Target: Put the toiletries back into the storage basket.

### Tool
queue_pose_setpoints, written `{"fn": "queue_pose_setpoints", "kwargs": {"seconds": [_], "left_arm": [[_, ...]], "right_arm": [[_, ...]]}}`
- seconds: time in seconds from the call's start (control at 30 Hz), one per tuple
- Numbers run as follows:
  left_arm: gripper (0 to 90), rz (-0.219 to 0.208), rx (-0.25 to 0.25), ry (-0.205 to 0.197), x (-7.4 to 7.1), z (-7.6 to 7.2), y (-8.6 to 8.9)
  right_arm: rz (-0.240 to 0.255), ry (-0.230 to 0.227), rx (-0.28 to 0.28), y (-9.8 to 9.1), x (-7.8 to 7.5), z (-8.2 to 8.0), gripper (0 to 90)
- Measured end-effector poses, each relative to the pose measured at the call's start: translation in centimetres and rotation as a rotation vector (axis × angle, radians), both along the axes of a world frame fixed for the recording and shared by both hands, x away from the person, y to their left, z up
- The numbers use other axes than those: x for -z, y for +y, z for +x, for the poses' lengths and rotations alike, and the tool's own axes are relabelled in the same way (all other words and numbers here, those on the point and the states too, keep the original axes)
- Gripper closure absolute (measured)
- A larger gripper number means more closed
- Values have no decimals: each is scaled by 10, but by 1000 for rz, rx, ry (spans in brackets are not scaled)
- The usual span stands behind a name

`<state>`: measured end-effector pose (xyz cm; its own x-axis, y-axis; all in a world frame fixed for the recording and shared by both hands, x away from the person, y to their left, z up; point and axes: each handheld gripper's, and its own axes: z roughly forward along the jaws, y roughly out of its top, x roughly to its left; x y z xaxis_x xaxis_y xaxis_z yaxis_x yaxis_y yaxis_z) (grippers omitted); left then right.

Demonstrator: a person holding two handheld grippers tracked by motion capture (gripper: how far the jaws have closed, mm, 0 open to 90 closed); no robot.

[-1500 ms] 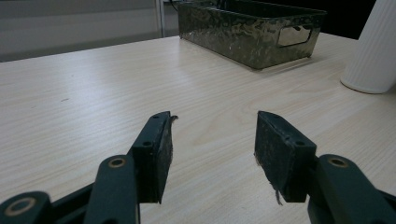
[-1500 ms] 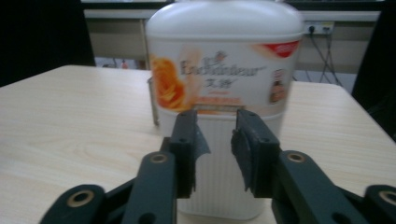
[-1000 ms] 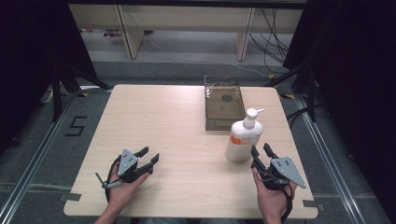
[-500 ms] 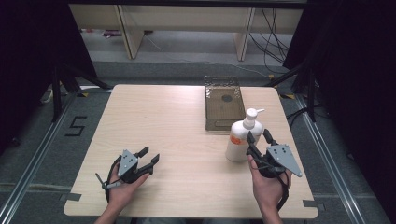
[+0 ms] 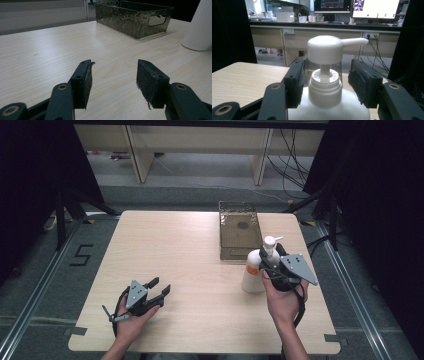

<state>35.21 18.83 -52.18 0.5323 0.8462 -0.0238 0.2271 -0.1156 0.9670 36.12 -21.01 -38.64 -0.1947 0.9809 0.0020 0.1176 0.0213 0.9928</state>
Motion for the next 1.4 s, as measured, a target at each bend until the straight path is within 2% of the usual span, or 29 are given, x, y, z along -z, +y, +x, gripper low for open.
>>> {"fn": "queue_pose_setpoints", "kwargs": {"seconds": [0.2,0.3,0.4,0.57,0.67,0.77,0.97,1.2,1.3,1.37,1.4], "left_arm": [[457,1,1,0,0,0,0],[456,1,2,-1,0,0,0],[456,0,3,-2,0,0,-1],[455,0,5,-4,0,0,-1],[455,0,3,-2,0,0,-1],[455,-1,4,-4,0,0,-1],[455,-1,5,-3,0,0,0],[455,-2,7,-4,0,0,0],[455,2,6,-2,0,0,0],[455,1,6,-3,0,0,0],[455,-1,7,-4,0,0,-1]], "right_arm": [[-18,17,-10,2,-3,9,495],[-3,27,-13,4,-4,10,510],[-14,33,-4,4,-7,10,516],[-3,36,-7,5,-9,13,527],[8,59,-3,7,-13,13,549],[8,57,6,8,-14,14,589],[0,49,11,7,-15,14,595],[8,62,2,5,-17,14,598],[9,38,3,3,-19,14,598],[12,41,2,3,-22,13,598],[26,34,1,4,-24,13,598]]}}
